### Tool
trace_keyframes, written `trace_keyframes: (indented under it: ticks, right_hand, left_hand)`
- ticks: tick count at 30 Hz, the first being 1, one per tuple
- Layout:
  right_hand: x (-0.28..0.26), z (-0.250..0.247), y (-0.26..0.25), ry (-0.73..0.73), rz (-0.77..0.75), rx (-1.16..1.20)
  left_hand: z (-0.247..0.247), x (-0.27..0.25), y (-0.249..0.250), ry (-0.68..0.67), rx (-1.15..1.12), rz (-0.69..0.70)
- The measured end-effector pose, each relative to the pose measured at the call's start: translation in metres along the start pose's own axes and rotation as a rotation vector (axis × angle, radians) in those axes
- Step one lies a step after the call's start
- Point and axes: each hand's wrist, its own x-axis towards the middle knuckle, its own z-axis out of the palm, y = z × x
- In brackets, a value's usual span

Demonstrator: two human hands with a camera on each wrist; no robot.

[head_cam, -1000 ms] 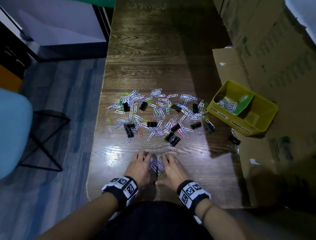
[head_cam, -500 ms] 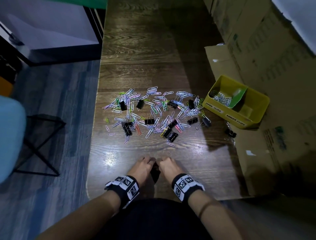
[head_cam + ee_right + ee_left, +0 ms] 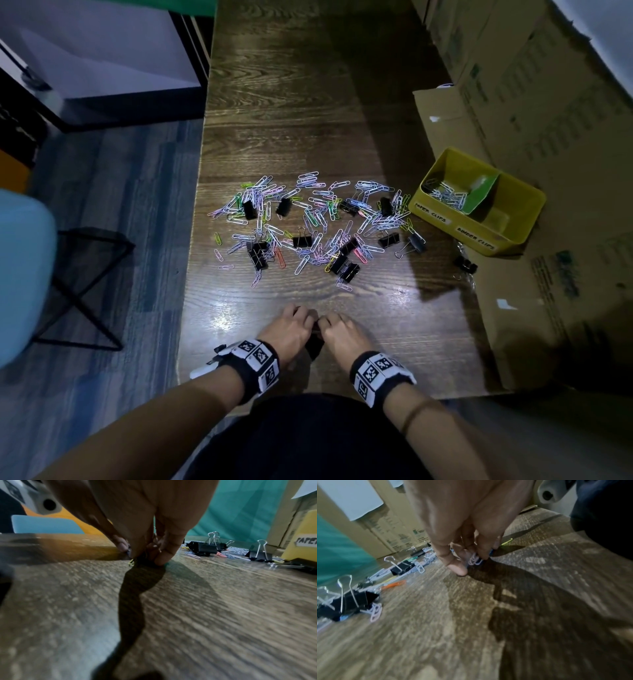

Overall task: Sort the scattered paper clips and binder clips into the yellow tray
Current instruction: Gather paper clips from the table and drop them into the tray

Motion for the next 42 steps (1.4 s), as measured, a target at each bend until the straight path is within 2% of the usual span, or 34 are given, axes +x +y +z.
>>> trace_keyframes:
  ticks: [4, 5, 9, 13, 16, 21, 25, 28, 31, 33, 35, 37, 42]
  right_hand:
    - [0.002, 0.009, 0.000, -0.007, 0.038, 0.021]
    - [0.003, 0.009, -0.001, 0.008, 0.036, 0.017]
    - [0.005, 0.013, 0.002, 0.058, -0.018, 0.006]
    - [0.003, 0.014, 0.012, 0.089, -0.019, 0.088]
    - [-0.001, 0.005, 0.018, 0.031, 0.014, 0.087]
    - [-0.003, 0.007, 0.016, 0.072, 0.087, 0.151]
    - [-0.005, 0.000, 0.029, 0.135, 0.211, 0.439]
    - [-0.008, -0.009, 0.049, 0.151, 0.346, 0.752]
    - [-0.009, -0.016, 0.065, 0.118, 0.382, 1.159]
    - [-0.009, -0.017, 0.074, 0.069, 0.371, 1.284]
    - [-0.008, -0.017, 0.080, 0.025, 0.342, 1.358]
    - [-0.007, -0.012, 0.085, 0.014, 0.347, 1.483]
    - [-0.004, -0.009, 0.083, 0.042, 0.350, 1.777]
  left_hand:
    - [-0.016, -0.007, 0.007, 0.108, 0.042, 0.039]
    - [-0.019, -0.009, 0.008, 0.162, 0.058, 0.053]
    - [-0.019, -0.011, 0.005, 0.235, 0.055, 0.078]
    - [-0.026, -0.011, -0.002, 0.239, -0.058, 0.101]
    - [-0.030, -0.009, -0.010, 0.195, -0.107, 0.190]
    - [-0.035, -0.009, -0.002, 0.123, -0.022, 0.169]
    - [-0.026, -0.006, 0.004, 0.097, 0.035, 0.084]
    - [-0.036, -0.007, 0.010, 0.160, 0.181, 0.061]
    - [-0.045, -0.002, 0.015, 0.124, 0.210, 0.033]
    - [-0.050, 0.001, 0.018, 0.111, 0.225, 0.068]
    - [-0.057, 0.002, 0.021, 0.038, 0.148, 0.063]
    - [-0.054, 0.007, 0.020, -0.015, 0.022, -0.007]
    - [-0.059, 0.011, 0.004, 0.061, -0.455, -0.152]
